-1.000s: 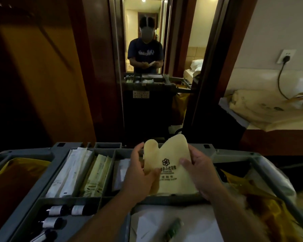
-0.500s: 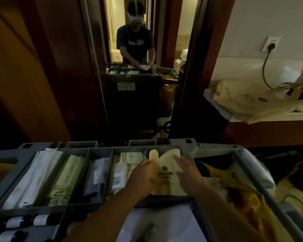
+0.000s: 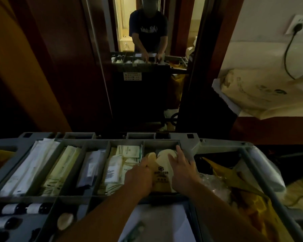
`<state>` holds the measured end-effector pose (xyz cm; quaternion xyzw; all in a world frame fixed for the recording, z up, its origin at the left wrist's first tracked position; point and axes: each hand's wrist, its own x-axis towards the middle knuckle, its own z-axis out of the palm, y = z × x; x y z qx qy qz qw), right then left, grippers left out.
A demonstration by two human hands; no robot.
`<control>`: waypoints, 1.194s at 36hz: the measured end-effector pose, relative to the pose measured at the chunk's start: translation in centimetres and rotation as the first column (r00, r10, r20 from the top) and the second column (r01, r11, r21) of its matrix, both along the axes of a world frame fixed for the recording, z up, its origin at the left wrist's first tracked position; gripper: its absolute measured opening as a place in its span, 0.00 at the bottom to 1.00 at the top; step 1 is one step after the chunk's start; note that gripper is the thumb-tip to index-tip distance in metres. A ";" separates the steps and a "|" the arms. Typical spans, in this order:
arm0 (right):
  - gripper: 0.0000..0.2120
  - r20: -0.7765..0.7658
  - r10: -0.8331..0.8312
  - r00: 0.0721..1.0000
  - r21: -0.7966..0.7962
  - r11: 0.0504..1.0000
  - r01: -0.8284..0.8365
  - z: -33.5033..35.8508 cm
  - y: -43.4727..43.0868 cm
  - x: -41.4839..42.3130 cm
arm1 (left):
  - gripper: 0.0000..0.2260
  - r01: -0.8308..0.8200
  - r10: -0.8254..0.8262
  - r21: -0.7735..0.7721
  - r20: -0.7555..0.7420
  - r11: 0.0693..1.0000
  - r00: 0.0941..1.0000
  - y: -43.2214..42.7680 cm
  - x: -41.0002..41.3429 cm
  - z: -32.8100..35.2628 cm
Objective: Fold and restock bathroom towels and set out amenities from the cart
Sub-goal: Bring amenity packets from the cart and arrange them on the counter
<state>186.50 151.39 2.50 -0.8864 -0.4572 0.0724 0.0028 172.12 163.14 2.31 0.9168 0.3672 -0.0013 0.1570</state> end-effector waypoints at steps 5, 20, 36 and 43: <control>0.41 0.051 0.096 0.994 0.036 0.995 -0.098 0.8 -0.4 -0.4 | 0.40 0.124 -0.100 0.230 -0.114 0.965 0.988 -0.8 0.7 1.0; 0.34 0.254 0.275 0.927 -0.332 0.925 -0.184 -0.5 1.0 -0.4 | 0.45 0.333 -0.129 0.299 -0.539 0.894 0.832 -0.1 4.1 -1.1; 0.27 -0.192 0.111 0.975 0.206 0.976 -0.071 3.3 -0.3 -2.4 | 0.23 0.024 0.110 -0.299 0.425 0.954 0.898 -2.7 -3.4 4.3; 0.24 -0.273 0.279 0.921 0.532 0.841 -0.097 7.8 0.5 -8.5 | 0.35 -0.280 0.319 -0.160 0.591 0.947 0.741 -2.1 -9.0 8.6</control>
